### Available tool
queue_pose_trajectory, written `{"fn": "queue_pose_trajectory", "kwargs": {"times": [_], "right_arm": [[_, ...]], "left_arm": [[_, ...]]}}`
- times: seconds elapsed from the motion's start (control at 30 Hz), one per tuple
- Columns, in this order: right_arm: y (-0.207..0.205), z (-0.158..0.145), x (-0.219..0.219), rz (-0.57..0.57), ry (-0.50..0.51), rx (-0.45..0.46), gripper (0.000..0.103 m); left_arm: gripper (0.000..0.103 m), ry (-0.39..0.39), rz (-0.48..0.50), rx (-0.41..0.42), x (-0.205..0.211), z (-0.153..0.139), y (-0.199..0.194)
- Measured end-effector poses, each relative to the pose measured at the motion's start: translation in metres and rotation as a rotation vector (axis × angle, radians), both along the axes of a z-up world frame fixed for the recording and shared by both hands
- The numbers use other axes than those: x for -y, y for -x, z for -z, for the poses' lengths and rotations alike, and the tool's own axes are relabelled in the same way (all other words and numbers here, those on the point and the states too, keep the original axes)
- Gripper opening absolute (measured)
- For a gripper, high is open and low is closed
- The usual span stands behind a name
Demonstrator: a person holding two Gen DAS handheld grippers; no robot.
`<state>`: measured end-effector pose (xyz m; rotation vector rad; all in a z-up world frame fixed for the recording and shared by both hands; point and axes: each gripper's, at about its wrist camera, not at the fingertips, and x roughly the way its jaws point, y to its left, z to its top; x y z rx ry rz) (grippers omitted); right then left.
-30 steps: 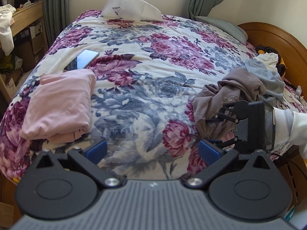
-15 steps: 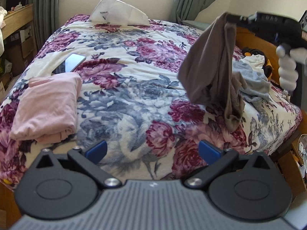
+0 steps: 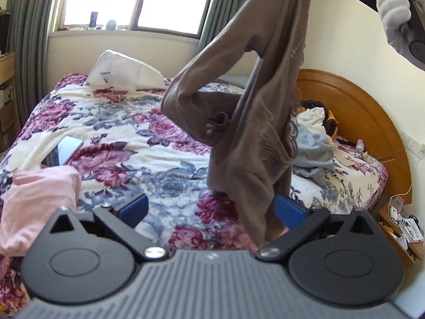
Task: Fold clothes
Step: 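Lift the taupe top high with the right tool, letting it hang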
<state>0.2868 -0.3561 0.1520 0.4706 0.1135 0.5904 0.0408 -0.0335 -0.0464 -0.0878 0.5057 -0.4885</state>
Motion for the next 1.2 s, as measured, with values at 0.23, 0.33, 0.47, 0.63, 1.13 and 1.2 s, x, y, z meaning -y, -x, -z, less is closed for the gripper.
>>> {"fn": "queue_pose_trajectory", "kwargs": {"times": [0.23, 0.33, 0.47, 0.63, 1.13, 1.2], "right_arm": [[0.016, -0.033, 0.003, -0.036, 0.003, 0.097, 0.007], [0.018, -0.04, 0.013, -0.029, -0.004, 0.112, 0.007], [0.024, -0.046, 0.02, -0.022, -0.001, 0.125, 0.007], [0.033, -0.05, 0.023, 0.016, 0.027, 0.133, 0.007], [0.069, -0.069, 0.048, 0.12, -0.013, 0.174, 0.007], [0.069, -0.072, 0.041, 0.114, 0.0, 0.176, 0.007]], "left_arm": [[0.103, 0.038, -0.05, 0.13, -0.01, 0.005, -0.022], [0.103, 0.065, -0.049, 0.165, -0.014, 0.009, -0.046], [0.099, 0.184, 0.085, 0.114, -0.01, 0.016, -0.076], [0.013, 0.364, 0.197, -0.018, -0.005, 0.024, -0.083], [0.043, 0.291, 0.215, 0.262, -0.03, -0.042, -0.042], [0.067, 0.288, 0.255, 0.271, -0.021, -0.03, -0.034]]}}
